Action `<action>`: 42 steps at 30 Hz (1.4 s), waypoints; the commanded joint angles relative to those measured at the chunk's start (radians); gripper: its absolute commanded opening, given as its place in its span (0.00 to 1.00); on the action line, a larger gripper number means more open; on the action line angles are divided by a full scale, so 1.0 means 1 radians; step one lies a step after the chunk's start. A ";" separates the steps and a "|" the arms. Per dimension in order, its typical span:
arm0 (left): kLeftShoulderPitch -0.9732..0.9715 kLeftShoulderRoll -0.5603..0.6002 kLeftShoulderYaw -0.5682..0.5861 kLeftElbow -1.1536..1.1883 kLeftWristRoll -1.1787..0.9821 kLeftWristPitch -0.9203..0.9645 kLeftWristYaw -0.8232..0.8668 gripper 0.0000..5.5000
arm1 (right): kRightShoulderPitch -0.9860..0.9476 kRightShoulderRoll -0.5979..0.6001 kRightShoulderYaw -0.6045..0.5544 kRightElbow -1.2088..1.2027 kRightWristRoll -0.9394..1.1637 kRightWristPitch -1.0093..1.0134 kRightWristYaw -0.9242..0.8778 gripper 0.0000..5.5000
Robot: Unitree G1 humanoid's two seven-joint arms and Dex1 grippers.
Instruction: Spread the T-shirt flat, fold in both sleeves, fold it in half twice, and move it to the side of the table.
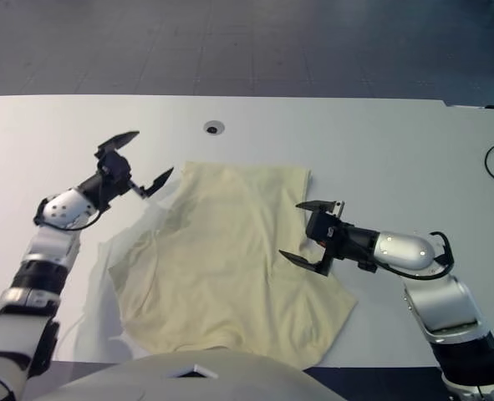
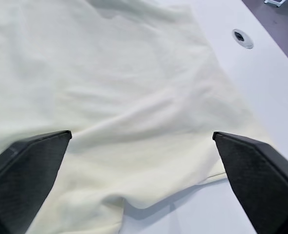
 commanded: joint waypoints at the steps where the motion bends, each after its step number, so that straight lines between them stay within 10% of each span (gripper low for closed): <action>1: 0.201 0.152 -0.013 -0.306 0.017 0.173 -0.115 0.98 | 0.025 -0.060 -0.080 -0.025 0.002 0.004 0.014 0.98; 42: -0.329 -0.165 -0.259 0.581 0.567 -0.068 0.300 0.98 | -0.744 0.235 0.354 1.350 -0.711 -0.495 -0.595 0.98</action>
